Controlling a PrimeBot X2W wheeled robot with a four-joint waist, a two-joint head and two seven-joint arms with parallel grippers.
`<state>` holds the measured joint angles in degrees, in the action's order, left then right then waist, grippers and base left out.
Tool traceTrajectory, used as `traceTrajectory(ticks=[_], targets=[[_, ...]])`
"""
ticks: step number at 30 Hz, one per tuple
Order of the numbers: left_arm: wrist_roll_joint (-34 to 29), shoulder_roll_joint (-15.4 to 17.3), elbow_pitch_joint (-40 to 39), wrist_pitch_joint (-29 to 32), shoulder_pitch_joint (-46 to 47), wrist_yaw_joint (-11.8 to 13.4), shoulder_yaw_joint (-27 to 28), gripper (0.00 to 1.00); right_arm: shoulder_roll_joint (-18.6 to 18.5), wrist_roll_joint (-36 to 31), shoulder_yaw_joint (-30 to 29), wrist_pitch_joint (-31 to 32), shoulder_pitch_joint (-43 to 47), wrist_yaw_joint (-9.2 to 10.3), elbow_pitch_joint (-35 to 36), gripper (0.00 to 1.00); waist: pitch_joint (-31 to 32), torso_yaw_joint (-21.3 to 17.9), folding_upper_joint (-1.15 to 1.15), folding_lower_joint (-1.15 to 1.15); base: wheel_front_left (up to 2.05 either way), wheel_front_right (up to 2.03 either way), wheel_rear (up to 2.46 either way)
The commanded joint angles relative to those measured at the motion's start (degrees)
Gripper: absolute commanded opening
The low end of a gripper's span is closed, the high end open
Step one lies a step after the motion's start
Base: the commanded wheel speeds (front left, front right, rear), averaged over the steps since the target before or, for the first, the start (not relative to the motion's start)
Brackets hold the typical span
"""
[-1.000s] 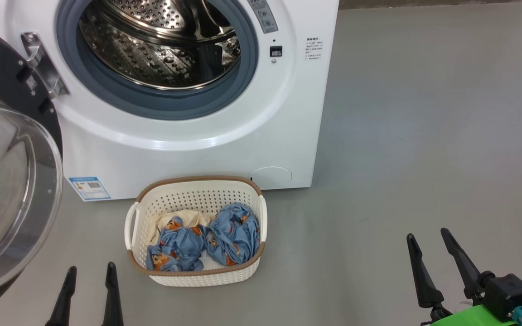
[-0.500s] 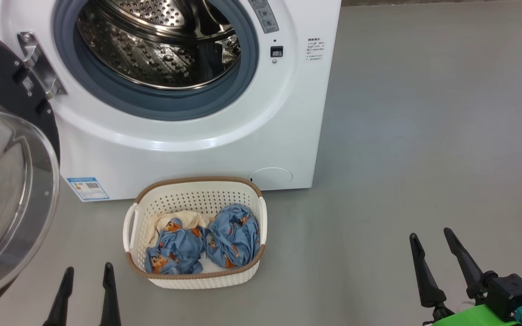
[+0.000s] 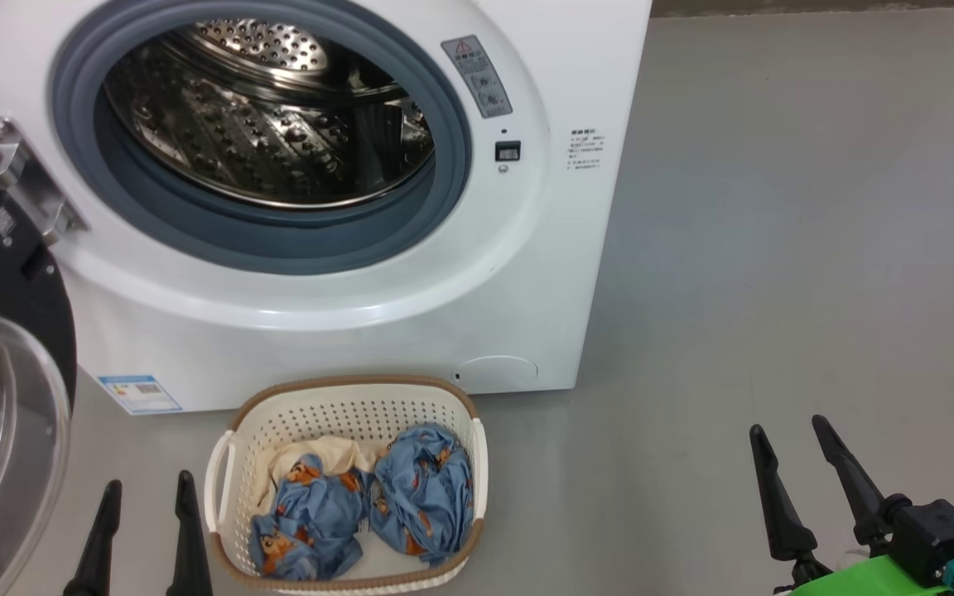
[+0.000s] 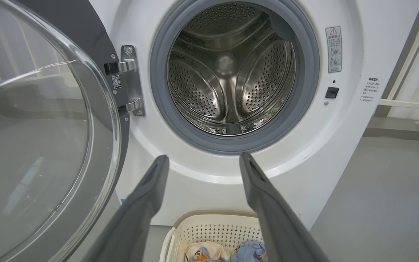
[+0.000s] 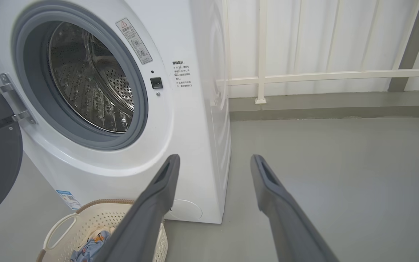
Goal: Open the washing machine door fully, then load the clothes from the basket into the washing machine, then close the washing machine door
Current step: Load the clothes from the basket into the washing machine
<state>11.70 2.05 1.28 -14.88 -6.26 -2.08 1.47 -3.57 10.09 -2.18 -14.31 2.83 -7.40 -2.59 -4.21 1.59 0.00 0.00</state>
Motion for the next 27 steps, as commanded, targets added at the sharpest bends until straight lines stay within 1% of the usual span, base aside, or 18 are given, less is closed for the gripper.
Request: traceTrajectory(ticks=[1, 8, 17, 27], targets=[[-0.5, 0.8, -1.7, -0.1, 2.1, 0.5, 1.9, 1.00, -0.2, -0.3, 1.2, -0.7, -1.3, -0.09, 1.6, 1.00, -0.2, 0.1, 0.00, 0.00, 1.11, -1.11, 0.00], [0.0, 0.8, -1.4, -0.1, 2.1, 0.0, 1.6, 1.00, -0.2, -0.3, 1.3, -0.7, -1.6, -0.09, 1.3, 1.00, -0.6, 0.0, 0.00, 0.00, 0.59, -0.59, 0.00], [0.6, 0.8, -1.8, -0.1, 2.4, -0.7, 1.1, 1.00, -0.2, -0.4, 1.4, -0.7, -2.0, -0.09, 1.1, 1.00, -0.9, -0.1, 0.00, 0.00, 0.02, -0.02, 0.00], [0.9, 0.8, -1.3, -0.1, 2.5, -0.8, 1.0, 1.00, -0.2, -0.4, 1.4, -0.7, -2.1, -0.09, 0.8, 1.00, -1.0, -0.1, 0.00, 0.00, 0.00, 0.00, 0.00]])
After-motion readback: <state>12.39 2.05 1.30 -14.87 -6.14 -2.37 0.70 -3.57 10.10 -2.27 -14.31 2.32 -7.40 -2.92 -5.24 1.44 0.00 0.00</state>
